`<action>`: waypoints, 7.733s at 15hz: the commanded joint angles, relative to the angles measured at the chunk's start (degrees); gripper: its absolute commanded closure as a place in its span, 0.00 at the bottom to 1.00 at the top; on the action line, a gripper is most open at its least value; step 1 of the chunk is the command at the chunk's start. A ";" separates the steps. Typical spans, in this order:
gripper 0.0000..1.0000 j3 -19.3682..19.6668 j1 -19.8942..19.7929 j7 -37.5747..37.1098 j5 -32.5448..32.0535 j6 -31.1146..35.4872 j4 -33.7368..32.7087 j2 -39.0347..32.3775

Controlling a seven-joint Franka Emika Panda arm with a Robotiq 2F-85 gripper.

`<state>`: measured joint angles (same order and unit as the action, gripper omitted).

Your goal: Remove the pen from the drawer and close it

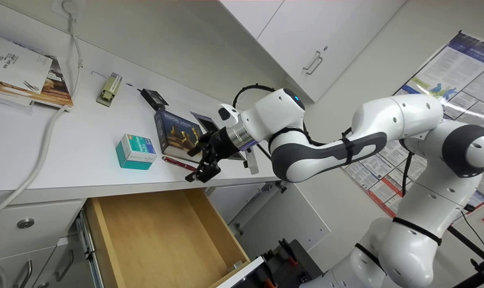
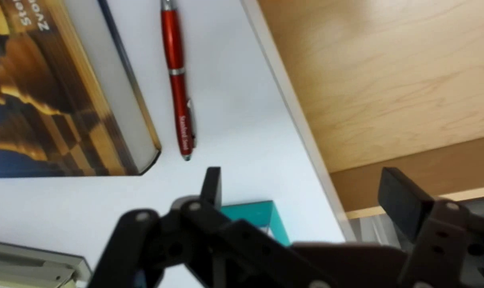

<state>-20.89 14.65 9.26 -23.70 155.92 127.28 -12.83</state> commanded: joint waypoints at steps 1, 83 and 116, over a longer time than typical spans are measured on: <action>0.00 -6.86 -3.47 10.79 16.12 -14.83 3.51 8.66; 1.00 -5.73 25.35 49.45 -42.36 -17.28 15.74 -2.39; 1.00 2.74 15.87 33.55 -84.87 -32.96 -4.74 -27.07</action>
<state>-17.86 31.63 42.56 -107.10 124.56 126.10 -38.19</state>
